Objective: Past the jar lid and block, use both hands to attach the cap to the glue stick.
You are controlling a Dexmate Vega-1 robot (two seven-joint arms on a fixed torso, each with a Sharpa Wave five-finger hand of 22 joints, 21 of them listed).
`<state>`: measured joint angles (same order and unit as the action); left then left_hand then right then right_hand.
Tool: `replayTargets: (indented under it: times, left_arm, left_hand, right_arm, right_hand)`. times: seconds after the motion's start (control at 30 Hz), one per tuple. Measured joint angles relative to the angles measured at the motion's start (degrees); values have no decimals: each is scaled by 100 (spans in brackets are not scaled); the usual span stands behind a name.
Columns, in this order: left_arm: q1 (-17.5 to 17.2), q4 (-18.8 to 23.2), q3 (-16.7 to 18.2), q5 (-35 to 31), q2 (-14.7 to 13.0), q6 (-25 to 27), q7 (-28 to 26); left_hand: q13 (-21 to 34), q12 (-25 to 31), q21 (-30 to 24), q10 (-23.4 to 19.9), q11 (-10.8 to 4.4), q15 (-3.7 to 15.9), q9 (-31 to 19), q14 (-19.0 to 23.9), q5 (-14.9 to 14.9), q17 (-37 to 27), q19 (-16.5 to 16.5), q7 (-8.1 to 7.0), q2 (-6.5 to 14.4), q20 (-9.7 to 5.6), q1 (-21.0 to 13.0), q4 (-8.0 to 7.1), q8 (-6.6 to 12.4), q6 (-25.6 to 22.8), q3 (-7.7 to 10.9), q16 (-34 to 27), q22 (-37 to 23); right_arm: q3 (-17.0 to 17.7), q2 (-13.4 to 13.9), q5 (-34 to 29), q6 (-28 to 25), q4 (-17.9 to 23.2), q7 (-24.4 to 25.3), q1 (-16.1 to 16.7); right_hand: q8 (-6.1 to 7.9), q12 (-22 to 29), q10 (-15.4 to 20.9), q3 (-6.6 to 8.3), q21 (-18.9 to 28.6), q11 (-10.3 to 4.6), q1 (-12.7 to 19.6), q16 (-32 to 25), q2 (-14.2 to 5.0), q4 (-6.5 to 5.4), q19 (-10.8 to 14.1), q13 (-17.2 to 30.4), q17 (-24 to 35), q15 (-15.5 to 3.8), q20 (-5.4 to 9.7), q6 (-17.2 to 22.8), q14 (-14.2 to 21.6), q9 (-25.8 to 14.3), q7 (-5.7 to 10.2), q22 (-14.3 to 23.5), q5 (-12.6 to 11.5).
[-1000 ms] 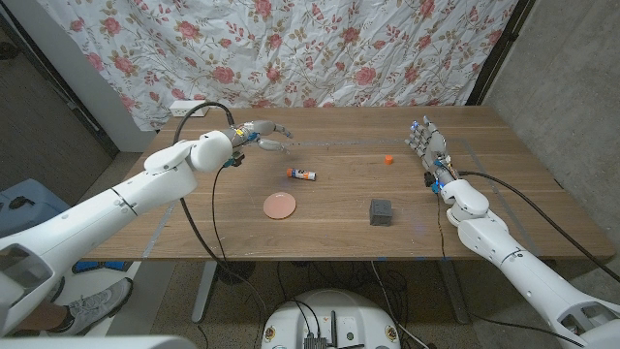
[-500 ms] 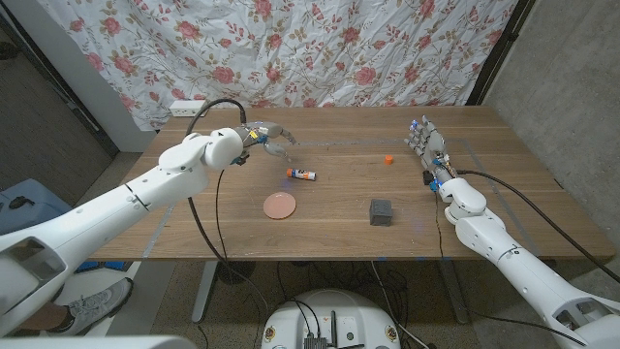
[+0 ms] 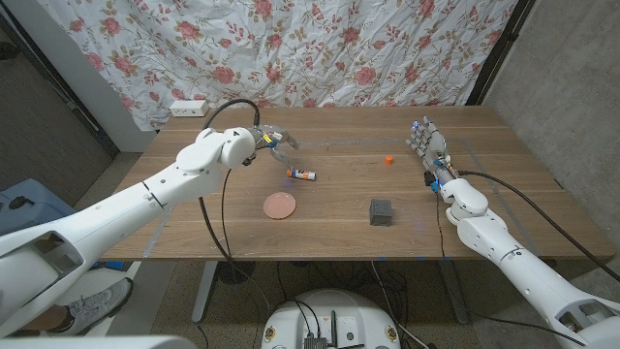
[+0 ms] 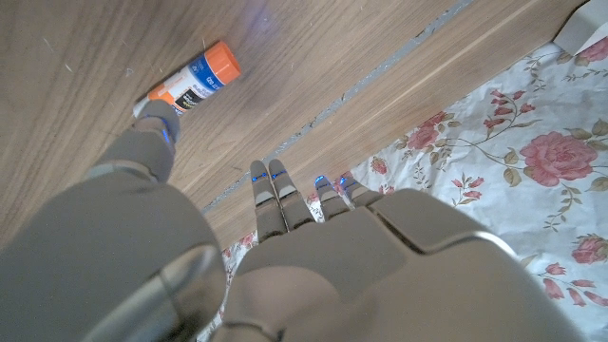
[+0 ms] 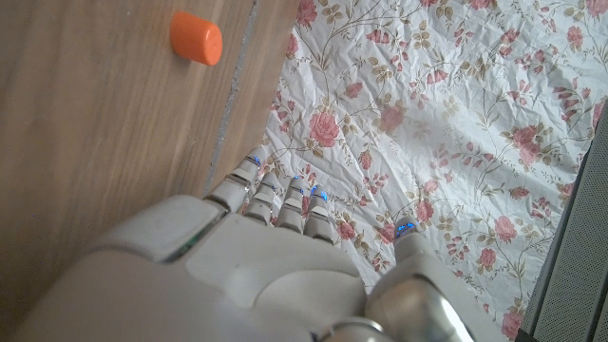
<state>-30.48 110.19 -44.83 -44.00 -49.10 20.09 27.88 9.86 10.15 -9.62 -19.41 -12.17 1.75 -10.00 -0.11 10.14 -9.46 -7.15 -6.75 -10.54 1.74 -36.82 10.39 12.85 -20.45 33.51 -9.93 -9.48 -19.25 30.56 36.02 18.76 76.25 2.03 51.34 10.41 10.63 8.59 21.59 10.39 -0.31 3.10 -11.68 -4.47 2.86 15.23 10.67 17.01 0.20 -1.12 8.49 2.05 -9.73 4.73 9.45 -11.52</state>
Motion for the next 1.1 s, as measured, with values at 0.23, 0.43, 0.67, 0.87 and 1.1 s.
replayTargets:
  times: [0.23,0.43,0.67,0.87,1.1]
  left_arm:
    - [42,-20,-127,-423,145,54,264]
    - [48,-86,-207,-679,290,94,391]
    - [25,-203,-278,-946,470,136,453]
    - [-22,-293,-303,-1063,572,154,375]
    - [-96,-438,-304,-1071,682,154,183]
  left_hand:
    - [1,27,-37,-107,18,0,0,0,0,0,3,0,45,2,-45,14,0,0,-33,0,0]
    - [1,55,-82,-187,0,-1,0,44,0,0,91,0,46,47,-106,0,0,-1,-46,-27,1]
    - [1,72,-127,-385,6,34,0,183,0,0,243,-11,93,28,-243,0,0,-55,-94,-68,1]
    - [1,72,-127,-492,-8,35,0,253,0,0,314,-19,84,18,-340,24,25,-214,-118,-68,1]
    - [2,72,-127,-648,-11,40,0,351,0,0,361,-33,91,-11,-437,6,70,-343,-136,-94,1]
  right_arm:
    - [7,4,18,-13,16,0,23]
    - [9,5,27,-27,30,10,35]
    - [9,5,32,-47,50,30,49]
    - [10,2,37,-54,54,36,56]
    - [10,-13,45,-60,55,49,58]
  right_hand:
    - [0,0,32,0,0,32,0,0,0,0,-22,0,0,0,-22,0,0,0,0,0,0]
    - [0,0,32,0,0,32,0,0,0,0,-21,0,1,0,-21,31,0,0,31,0,0]
    - [0,0,31,0,0,31,1,0,-1,0,-21,0,1,0,-21,31,0,0,31,0,0]
    - [0,0,31,0,0,31,31,0,-31,0,-21,0,-26,1,-21,31,0,0,31,0,0]
    - [0,0,31,0,0,31,31,0,-31,-1,-21,0,-27,1,-21,31,0,0,31,0,0]
